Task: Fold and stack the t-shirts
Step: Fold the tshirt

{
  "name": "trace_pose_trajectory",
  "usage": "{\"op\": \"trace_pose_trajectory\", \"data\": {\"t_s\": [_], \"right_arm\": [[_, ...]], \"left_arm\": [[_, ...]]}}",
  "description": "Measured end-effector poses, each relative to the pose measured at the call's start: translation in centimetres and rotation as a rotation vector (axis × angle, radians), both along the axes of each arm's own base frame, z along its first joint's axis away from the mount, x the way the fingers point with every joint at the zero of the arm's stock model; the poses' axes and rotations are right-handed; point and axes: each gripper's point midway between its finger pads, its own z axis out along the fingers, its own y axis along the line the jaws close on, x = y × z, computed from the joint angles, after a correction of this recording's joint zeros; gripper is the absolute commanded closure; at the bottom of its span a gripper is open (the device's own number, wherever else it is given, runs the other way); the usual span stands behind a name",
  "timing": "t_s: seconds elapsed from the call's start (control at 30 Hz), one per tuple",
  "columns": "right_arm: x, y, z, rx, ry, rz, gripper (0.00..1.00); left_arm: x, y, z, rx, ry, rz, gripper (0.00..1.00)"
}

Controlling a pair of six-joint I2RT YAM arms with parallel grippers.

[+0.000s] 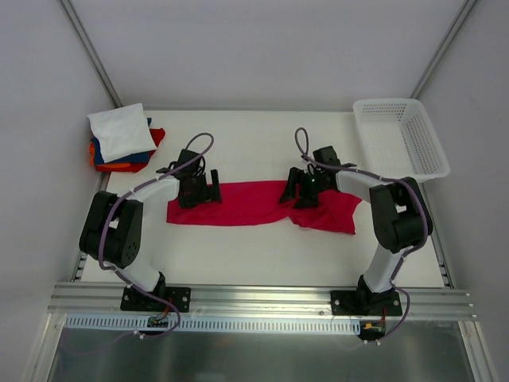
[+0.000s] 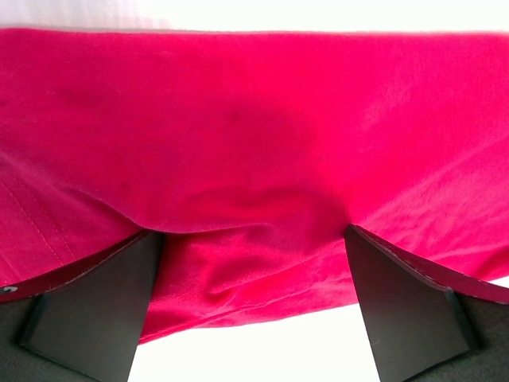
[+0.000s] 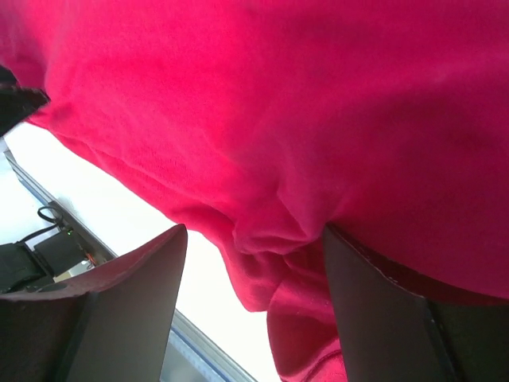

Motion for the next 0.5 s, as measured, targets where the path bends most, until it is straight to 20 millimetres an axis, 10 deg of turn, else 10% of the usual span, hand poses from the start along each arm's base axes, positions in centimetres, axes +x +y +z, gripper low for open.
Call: {"op": "trace_pose_trajectory", "data": {"t_s": [0.5], "right_arm": [[5.4,0.0,1.1,-0.098,-0.032,0.046,0.26]], "left_arm": [[-5.2,-2.7,-0.2,-0.007,-0.014,-0.074,0.01]]}}
